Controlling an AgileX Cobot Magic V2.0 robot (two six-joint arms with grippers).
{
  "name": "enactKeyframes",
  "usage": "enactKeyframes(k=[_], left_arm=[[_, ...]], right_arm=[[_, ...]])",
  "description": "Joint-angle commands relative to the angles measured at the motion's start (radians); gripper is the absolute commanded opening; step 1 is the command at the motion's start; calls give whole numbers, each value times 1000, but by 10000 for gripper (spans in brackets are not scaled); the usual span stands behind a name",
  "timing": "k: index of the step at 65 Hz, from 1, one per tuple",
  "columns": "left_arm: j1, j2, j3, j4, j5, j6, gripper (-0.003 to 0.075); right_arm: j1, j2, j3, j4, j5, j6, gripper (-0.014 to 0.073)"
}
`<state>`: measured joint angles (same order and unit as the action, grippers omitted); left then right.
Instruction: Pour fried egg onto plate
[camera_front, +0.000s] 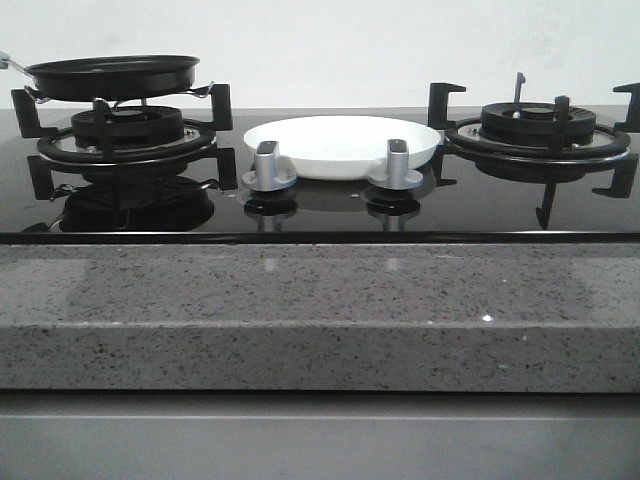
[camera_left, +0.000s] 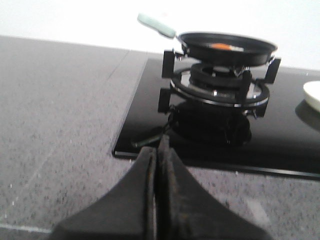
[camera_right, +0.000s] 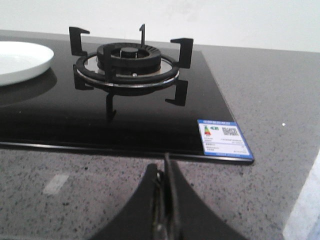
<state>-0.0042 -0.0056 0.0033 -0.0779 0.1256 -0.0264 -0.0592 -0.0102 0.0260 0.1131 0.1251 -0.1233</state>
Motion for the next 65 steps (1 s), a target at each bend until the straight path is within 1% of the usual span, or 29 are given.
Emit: enactKeyframes(k=[1,10,14,21,26,36,47,52,56,60,61,65], left_arm=[[-1,-15,-39,-3,-100,-9,-20],[-1,27,-171,38,-86,-9,-20],[-1,86,-253,78,-44,-9,-20],[-1,221,-371,110,16,-9,-20],[-1,323,-439,126,17,-9,-19],[-1,450,-521,129,9,-9,-19],[-1,485,-531,129,5,-9,-19],[-1,485,-531,129,4,-9,-11],[-1,485,-531,129,4,-9,27],[-1,485,-531,129,4,-9,107],[-1,485,-531,129,4,-9,143],[-1,485,-531,129,4,-9,262]], right_arm=[[-4,-19,-40,-11,-81,-1,-58],[-4,-10,-159,-11,16,-1,-58],[-4,16,-236,-11,57,-1,-58],[-4,105,-353,-11,83,-1,-58],[-4,190,-433,-12,105,-2,-58],[-4,327,-536,-12,130,-2,-58],[-4,383,-561,-12,117,-2,-41],[-4,383,-561,-12,117,-2,17],[-4,383,-561,-12,117,-2,87],[-4,383,-561,-12,117,-2,188],[-4,383,-561,-12,117,-2,226],[-4,383,-561,-12,117,-2,331]])
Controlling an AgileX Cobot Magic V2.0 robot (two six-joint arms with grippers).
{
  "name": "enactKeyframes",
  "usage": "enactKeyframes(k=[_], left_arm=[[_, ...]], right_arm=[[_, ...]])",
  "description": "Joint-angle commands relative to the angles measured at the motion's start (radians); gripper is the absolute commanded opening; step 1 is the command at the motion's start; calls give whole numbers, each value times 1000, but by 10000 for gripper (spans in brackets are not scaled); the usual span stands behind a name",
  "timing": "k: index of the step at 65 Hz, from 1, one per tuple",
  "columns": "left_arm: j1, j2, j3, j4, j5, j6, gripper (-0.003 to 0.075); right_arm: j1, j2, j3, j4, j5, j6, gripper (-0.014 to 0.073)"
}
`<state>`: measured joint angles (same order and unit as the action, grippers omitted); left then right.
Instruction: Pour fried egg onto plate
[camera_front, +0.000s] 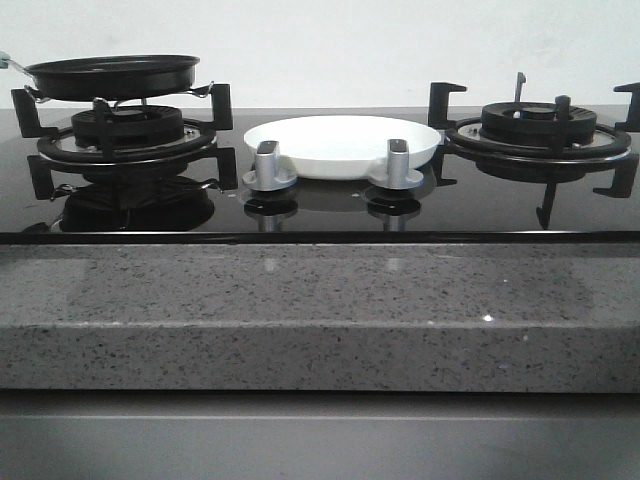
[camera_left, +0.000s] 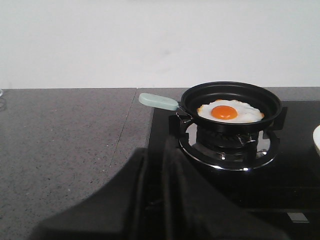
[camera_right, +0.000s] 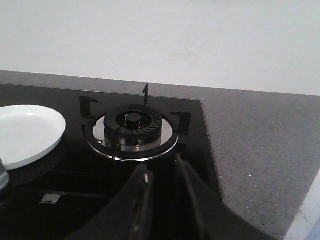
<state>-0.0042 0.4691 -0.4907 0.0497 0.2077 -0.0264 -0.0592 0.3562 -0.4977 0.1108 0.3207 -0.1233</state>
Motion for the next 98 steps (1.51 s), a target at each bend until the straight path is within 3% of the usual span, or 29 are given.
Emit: enactKeyframes(k=[1,5,8,15,40,57,66,80,98], left_arm=[[-1,10,-37,1,-78,-9,297],[-1,10,-37,1,-80,-9,479],[-1,10,-37,1,-82,-9,573],[-1,10,-37,1,-93,-9,692],[-1,10,-37,1,-100,-9,692],[-1,10,-37,1,-100,-9,692],[-1,10,-37,1,-100,-9,692],[-1,10,-37,1,-100,-9,692],[-1,10,-37,1,-100,-9,692]], right_arm=[[-4,16,-37,-10,-79,-2,356],[-4,16,-35,-10,-85,-2,468],[-4,16,-29,-10,-92,-2,517],[-4,16,-25,-10,-93,-2,574],[-4,48,-47,44,-66,-2,572],[1,349,-201,106,25,-2,570],[53,535,-329,116,75,-2,566],[173,823,-590,123,193,-5,473],[234,1179,-989,127,459,-18,465]])
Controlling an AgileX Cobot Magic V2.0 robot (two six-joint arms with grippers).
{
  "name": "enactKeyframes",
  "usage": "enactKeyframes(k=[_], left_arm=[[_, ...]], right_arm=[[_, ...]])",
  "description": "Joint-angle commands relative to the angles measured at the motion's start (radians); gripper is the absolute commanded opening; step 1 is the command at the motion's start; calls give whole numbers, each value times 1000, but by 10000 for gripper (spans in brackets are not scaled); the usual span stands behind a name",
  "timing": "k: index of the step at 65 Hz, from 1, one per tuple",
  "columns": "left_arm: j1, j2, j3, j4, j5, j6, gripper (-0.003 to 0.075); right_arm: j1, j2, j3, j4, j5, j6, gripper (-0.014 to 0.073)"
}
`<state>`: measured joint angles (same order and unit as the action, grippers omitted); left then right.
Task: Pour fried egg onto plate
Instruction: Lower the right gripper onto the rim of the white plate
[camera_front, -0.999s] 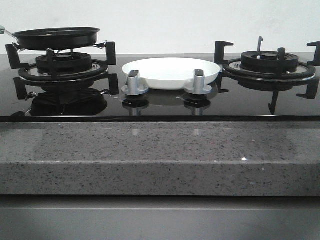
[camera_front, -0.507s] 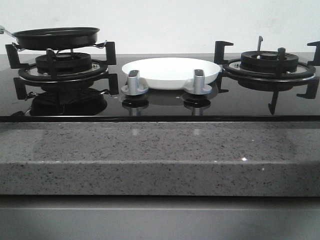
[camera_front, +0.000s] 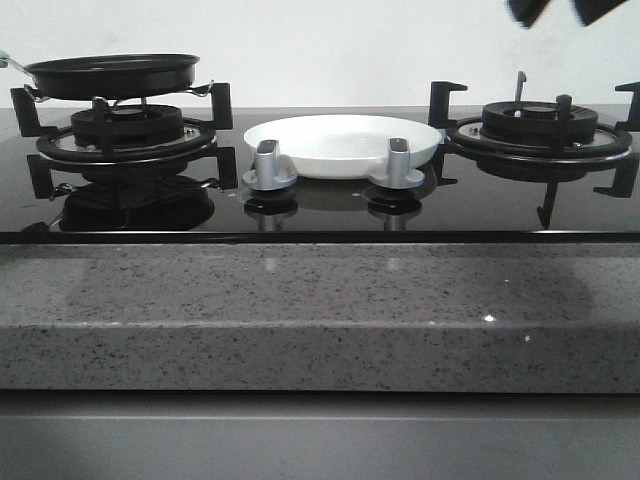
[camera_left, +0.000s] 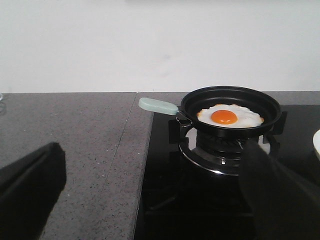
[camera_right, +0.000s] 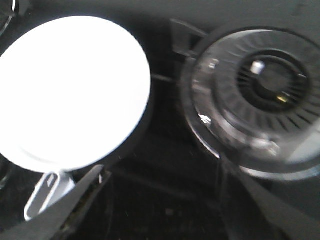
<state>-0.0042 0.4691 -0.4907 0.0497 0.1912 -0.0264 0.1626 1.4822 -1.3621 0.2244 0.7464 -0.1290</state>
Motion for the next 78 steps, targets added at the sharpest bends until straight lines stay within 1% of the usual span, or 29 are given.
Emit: enactKeyframes(k=[1,12,25,33,49,73,78], left_arm=[[-1,10,-37,1,-84,-9,692],[-1,10,-37,1,-84,-9,692],[-1,10,-37,1,-84,-9,692],[-1,10,-37,1,-84,-9,692],[-1,10,-37,1,-84,-9,692],[-1,10,-37,1,-84,-9,692],[-1,10,-37,1,-84,-9,692]], right_arm=[[13,68,-144,13,46,-13,465],[16,235,-359,24,183,-14,461],[16,419,-574,50,324,-14,344],[16,503,-661,74,388,-14,339],[31,593,-741,78,428,-14,339],[35,628,-749,78,436,-15,339],[35,628,-749,78,437,-15,312]])
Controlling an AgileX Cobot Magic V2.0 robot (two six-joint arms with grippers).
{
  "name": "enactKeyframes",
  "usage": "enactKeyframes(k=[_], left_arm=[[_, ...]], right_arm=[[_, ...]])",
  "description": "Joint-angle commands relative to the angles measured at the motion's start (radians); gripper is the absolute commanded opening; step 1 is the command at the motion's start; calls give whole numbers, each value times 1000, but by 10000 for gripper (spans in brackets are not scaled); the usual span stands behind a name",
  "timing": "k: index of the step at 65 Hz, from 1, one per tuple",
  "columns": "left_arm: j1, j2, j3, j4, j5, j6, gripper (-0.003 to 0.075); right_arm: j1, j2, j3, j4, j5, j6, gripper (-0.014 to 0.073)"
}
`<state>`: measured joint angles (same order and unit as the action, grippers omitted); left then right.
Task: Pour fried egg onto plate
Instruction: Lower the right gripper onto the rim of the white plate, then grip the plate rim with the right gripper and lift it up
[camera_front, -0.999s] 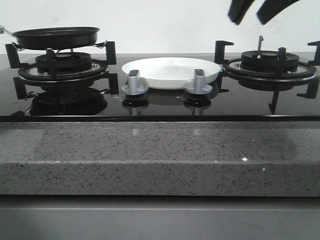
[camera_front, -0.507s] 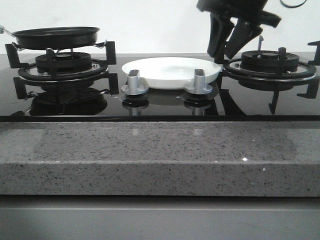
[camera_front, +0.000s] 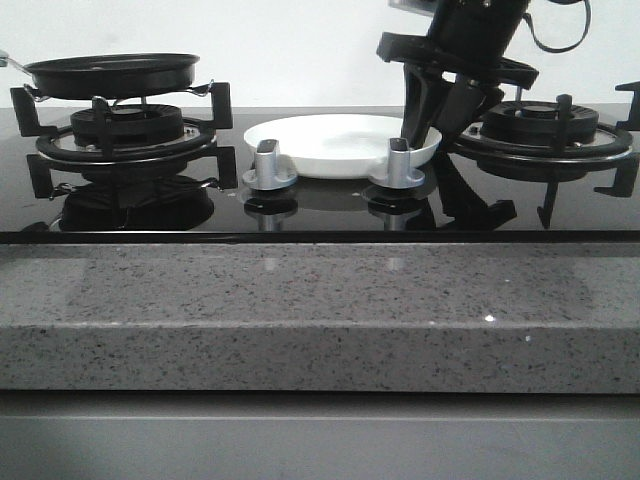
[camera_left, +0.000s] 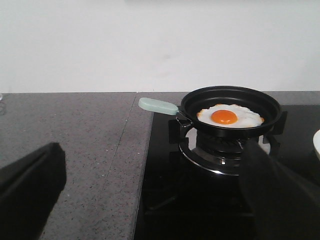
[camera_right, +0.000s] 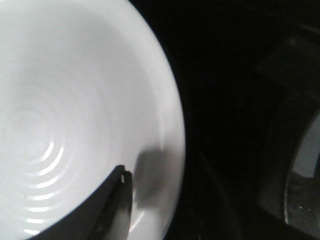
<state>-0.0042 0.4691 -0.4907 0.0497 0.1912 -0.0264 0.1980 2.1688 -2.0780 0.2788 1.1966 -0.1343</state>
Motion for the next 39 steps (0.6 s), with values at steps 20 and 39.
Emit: enactKeyframes(k=[20,39], left_arm=[[-1,10,-37,1,-84,-9,692],[-1,10,-37,1,-84,-9,692]], right_arm=[[0,-58,-36,23,-9,-9,-34],[-19,-59,-177,48,97,31,-40]])
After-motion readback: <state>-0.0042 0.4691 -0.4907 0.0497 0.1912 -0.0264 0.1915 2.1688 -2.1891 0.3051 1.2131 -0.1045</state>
